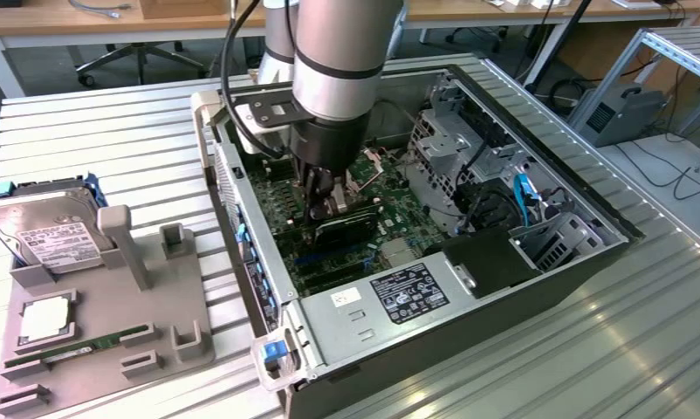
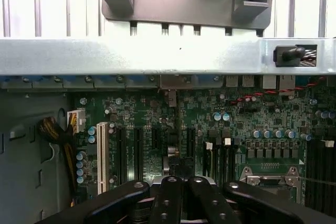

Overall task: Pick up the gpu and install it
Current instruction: 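Press down on the gpu until it lock into place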

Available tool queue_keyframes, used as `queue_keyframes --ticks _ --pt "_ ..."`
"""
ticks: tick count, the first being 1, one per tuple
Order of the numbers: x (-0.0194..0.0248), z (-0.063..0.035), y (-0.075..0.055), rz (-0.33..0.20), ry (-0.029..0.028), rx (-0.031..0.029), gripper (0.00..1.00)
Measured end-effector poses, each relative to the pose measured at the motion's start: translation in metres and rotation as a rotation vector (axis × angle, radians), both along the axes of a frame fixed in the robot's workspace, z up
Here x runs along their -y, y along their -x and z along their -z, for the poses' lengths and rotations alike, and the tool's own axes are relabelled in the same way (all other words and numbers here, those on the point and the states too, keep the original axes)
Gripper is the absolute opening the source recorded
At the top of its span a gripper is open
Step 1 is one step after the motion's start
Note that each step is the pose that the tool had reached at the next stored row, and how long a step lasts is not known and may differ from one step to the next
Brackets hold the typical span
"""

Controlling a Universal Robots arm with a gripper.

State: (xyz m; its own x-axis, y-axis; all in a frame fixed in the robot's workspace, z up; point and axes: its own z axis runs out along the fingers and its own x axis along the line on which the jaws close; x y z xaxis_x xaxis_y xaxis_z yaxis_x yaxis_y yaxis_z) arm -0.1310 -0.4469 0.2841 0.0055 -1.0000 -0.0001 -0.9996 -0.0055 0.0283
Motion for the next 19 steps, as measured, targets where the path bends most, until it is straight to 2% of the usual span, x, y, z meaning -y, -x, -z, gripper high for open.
queue_keyframes --ticks 5,19 --pt "-0.0001 0.0023 0.0061 0.0 -0.0001 0.0 0.11" --pt "-0.0003 0.0068 0.0104 0.0 0.0001 -0.0001 0.11"
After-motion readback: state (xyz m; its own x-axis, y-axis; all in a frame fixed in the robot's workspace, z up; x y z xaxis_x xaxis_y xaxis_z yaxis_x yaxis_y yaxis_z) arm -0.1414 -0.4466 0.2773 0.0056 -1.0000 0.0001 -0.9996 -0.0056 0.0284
